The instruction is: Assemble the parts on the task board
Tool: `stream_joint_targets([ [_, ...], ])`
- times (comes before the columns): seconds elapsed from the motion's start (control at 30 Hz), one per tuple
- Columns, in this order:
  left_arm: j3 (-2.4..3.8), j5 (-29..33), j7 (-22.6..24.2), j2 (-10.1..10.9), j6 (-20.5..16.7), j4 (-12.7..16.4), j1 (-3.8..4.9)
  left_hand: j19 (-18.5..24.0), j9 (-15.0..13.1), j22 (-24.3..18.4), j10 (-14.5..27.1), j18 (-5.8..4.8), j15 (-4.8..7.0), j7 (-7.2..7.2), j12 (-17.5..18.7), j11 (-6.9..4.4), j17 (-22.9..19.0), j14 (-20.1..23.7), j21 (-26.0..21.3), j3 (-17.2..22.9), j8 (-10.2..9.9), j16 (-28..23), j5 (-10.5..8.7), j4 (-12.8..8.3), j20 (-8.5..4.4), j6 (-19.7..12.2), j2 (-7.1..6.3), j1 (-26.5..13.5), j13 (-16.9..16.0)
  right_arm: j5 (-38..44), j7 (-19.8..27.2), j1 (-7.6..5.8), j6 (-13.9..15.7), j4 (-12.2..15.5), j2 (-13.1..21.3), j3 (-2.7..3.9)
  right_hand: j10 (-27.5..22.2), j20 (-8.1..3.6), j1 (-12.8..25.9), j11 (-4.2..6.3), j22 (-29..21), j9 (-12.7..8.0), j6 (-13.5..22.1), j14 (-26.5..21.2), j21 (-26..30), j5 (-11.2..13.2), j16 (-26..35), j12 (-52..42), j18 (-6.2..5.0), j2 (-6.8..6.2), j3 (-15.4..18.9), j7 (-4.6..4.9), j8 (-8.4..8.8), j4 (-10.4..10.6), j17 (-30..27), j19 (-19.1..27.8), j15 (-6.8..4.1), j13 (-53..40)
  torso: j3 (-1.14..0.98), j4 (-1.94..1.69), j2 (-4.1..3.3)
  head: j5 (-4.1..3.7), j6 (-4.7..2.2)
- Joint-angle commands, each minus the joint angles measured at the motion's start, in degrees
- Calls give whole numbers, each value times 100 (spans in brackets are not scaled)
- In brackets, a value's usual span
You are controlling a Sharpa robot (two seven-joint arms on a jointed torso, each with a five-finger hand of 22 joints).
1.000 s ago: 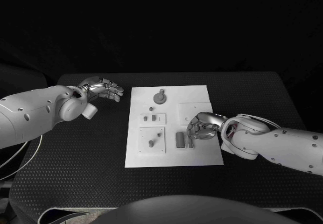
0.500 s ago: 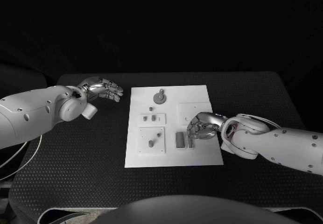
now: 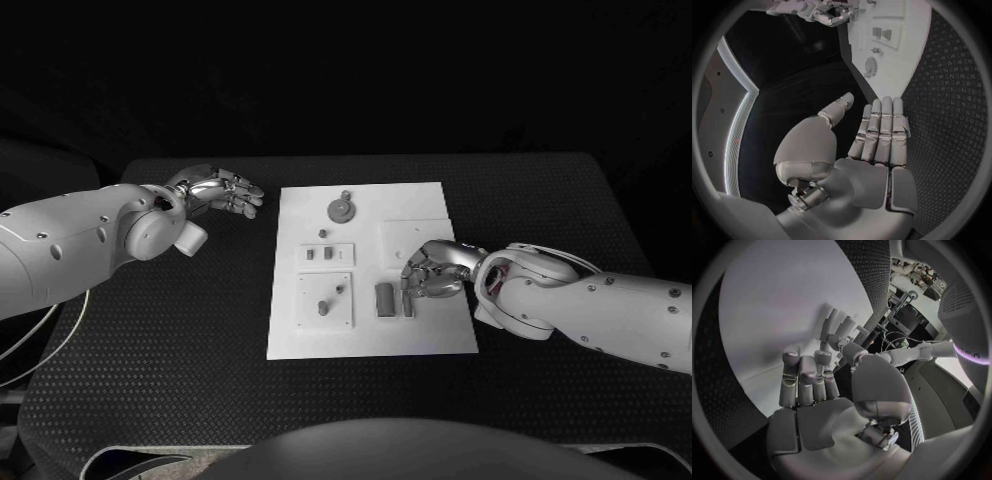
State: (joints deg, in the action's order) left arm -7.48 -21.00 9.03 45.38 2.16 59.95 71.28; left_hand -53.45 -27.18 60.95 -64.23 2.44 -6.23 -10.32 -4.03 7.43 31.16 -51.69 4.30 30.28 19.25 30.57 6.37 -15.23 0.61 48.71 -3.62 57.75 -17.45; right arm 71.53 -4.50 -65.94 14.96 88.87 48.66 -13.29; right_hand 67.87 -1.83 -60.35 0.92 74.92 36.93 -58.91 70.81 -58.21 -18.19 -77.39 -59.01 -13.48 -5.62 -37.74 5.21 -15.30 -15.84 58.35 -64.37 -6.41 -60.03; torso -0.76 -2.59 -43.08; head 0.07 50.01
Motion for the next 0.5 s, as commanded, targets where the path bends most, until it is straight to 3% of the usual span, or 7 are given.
stream_joint_targets([
  [0.03,1,-11,40,-15,89,7,2,37,7,8,7,36,-14,7,-33,35,9,-30,15,34,19,-22,38,-5,3,-48,46,16,10,32,74,16,-118,-32,-13,-11,-11,-26,-51,0,89,13,-54,-43,22,-28,9,-9,-152,135,-18,17,-28,-59,9,17,-14,-8,2,1,0,-8,-1],
  [0.27,1,-11,43,-22,97,0,1,37,7,8,6,36,-14,7,-34,34,11,-31,15,34,19,-23,38,-3,3,-47,48,15,10,148,114,18,-160,-134,-47,-11,14,-16,-173,59,110,77,-250,-43,-12,-30,-13,-10,-152,342,-46,-51,-149,-90,23,43,-34,-2,2,-3,0,-17,-1],
  [0.5,1,-11,44,-13,88,10,1,37,7,8,6,36,-14,7,-34,34,12,-32,15,33,20,-24,38,-3,3,-47,48,14,11,296,127,80,-208,-214,-89,-11,12,-2,-181,93,120,109,-329,-46,-39,-30,-28,-9,-152,413,-38,-88,-197,-98,35,68,-40,-3,-4,-6,-8,-16,-1],
])
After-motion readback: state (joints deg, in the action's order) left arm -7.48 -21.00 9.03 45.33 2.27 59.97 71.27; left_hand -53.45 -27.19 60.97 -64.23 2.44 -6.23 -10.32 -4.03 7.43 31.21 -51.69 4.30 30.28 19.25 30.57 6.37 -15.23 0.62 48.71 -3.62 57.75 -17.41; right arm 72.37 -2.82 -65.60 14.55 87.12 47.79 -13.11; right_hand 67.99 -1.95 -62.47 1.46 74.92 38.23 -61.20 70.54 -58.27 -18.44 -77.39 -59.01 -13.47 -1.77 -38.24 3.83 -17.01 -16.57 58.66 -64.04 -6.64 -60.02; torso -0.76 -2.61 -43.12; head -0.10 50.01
